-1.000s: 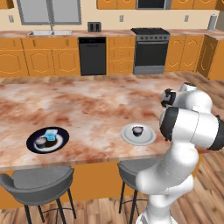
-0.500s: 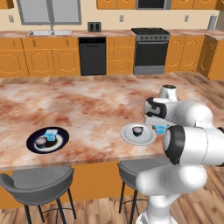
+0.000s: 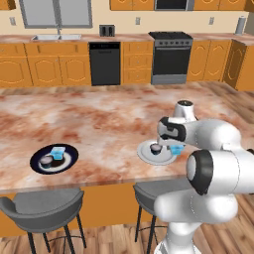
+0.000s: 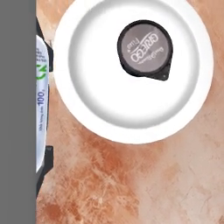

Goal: Place two yogurt containers on each plate.

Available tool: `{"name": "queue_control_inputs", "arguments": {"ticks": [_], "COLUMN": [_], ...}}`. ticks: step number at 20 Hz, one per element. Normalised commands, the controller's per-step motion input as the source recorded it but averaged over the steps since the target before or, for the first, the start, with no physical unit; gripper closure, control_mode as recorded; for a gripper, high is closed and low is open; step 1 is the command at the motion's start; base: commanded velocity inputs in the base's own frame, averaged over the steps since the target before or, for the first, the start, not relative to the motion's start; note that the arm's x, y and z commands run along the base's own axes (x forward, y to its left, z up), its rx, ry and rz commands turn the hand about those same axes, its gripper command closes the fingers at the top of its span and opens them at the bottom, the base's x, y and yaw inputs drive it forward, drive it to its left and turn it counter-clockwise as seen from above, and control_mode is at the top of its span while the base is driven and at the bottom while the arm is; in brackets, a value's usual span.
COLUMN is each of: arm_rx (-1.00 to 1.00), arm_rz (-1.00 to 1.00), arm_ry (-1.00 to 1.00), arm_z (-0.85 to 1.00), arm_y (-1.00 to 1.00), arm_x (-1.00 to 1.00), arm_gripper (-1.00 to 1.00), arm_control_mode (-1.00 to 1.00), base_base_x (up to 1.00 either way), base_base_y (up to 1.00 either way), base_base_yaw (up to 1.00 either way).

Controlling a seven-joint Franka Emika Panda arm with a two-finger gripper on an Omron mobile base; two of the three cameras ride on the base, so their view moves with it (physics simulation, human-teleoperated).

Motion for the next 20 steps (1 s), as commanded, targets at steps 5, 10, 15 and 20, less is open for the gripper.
{"name": "queue_control_inputs", "arguments": {"ticks": [5,10,15,20], "arm_rx": [0.0,0.0,0.0,0.03], "arm_rz": [0.04,0.03,0.0,0.02], "arm_ry": [0.0,0.0,0.0,0.0], "arm_z": [-0.18,-0.18,-0.18,-0.28], "arm_y": [0.01,0.0,0.09,0.01], "arm_x": [0.32,0.45,0.26,0.09], "arm_gripper": [1.0,1.0,1.0,1.0], "arm_control_mode": [-1.0,-1.0,-1.0,-1.0], "base_base_x": [0.0,0.0,0.0,0.0], "base_base_y": [0.0,0.0,0.0,0.0], "base_base_yaw": [0.0,0.0,0.0,0.0]}}
